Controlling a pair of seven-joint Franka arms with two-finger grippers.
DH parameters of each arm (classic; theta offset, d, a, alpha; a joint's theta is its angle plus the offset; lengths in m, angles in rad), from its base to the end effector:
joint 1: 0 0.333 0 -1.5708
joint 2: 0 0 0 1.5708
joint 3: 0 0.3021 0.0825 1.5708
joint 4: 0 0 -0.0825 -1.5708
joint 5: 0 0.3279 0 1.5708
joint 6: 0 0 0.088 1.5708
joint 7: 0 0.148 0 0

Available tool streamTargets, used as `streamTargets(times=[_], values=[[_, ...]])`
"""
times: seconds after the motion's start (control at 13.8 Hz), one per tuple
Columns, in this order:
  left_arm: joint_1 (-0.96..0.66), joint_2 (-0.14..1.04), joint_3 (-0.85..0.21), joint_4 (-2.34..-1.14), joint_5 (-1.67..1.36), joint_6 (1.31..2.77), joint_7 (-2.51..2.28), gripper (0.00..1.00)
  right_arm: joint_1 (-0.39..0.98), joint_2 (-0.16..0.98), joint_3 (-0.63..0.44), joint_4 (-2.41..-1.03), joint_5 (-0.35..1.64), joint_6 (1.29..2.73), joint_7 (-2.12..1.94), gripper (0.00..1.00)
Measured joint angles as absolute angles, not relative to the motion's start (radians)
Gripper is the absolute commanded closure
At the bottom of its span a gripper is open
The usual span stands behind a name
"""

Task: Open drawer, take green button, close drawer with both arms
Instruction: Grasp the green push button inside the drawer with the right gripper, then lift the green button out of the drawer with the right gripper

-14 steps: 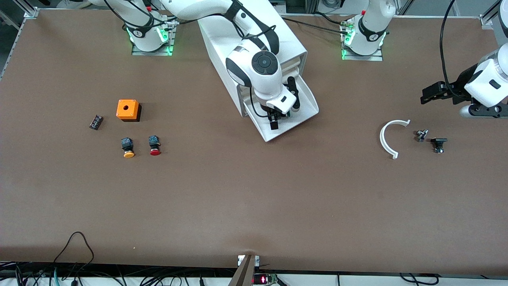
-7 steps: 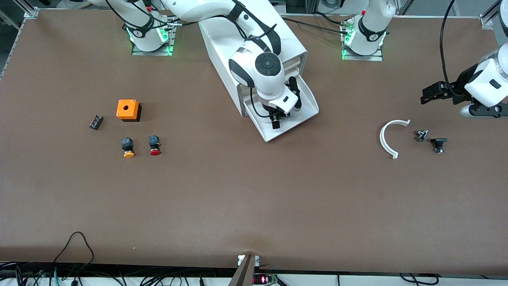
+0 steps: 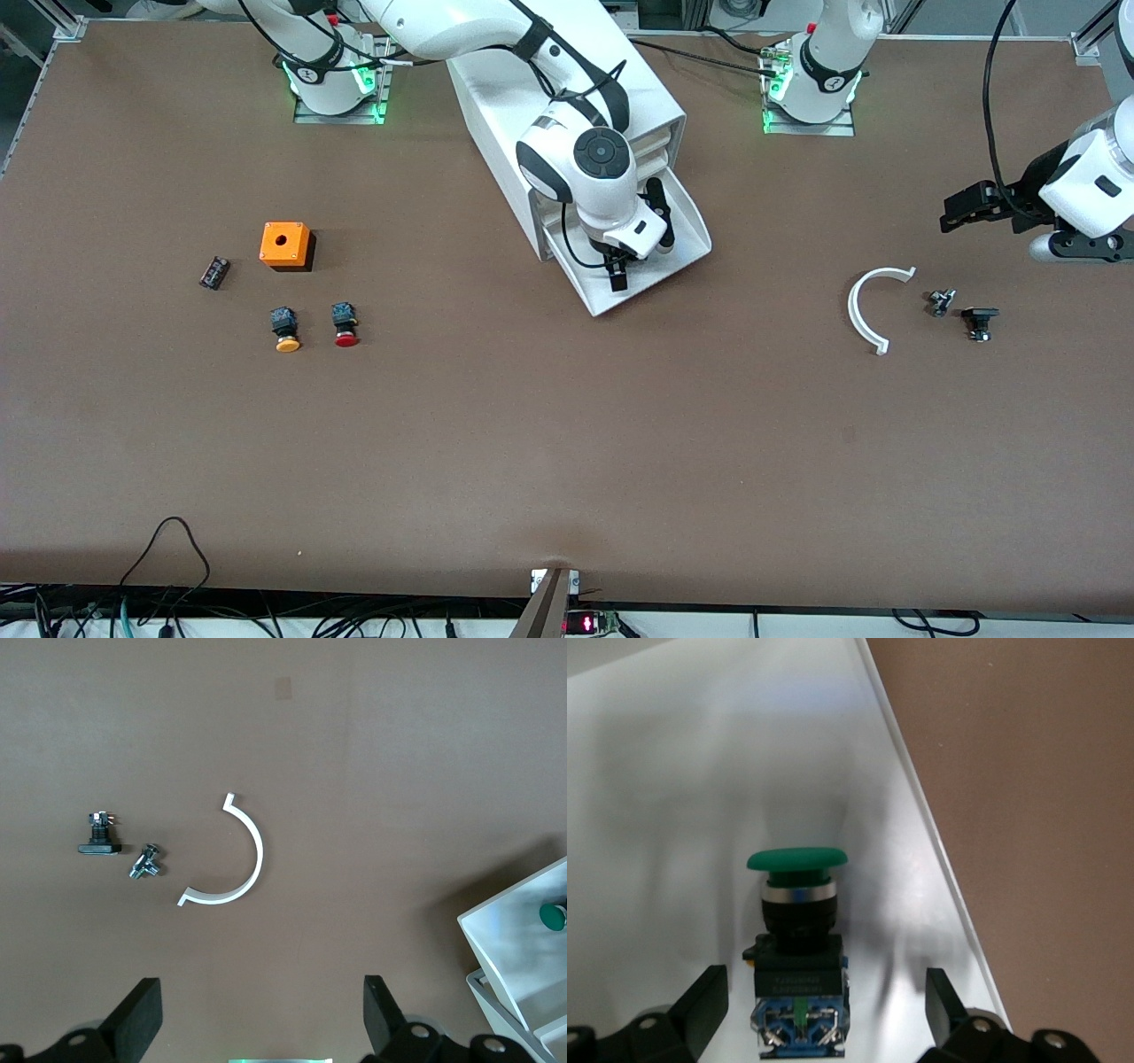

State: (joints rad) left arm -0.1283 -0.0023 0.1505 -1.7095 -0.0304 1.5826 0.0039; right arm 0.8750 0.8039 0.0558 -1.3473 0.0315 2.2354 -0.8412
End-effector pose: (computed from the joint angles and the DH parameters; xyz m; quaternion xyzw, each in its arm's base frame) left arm 0.4868 0.0064 0.5147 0.9979 0.0102 -0.0621 0.0161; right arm 0.4194 0.5535 0.2331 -0.6459 -0.7616 -0.0411 0.0344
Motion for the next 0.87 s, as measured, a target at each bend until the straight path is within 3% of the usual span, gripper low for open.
streamTargets(times=[0.29, 0.44, 0.87], values=[[-0.128, -0.002, 0.151, -1.709, -0.03, 1.583, 0.004, 0.0, 0.876, 0.805, 0.054, -1.342, 0.031, 2.258, -0.848, 0.55], [-0.128, -0.001, 0.152, -1.709, -0.03, 1.583, 0.004, 0.0, 0.876, 0.805, 0.053, -1.342, 0.031, 2.276, -0.849, 0.61], [-0.119, 0.02, 0.153, -1.702, -0.03, 1.583, 0.004, 0.0, 0.842, 0.75, 0.029, -1.309, 0.035, 2.26, -0.848, 0.63]])
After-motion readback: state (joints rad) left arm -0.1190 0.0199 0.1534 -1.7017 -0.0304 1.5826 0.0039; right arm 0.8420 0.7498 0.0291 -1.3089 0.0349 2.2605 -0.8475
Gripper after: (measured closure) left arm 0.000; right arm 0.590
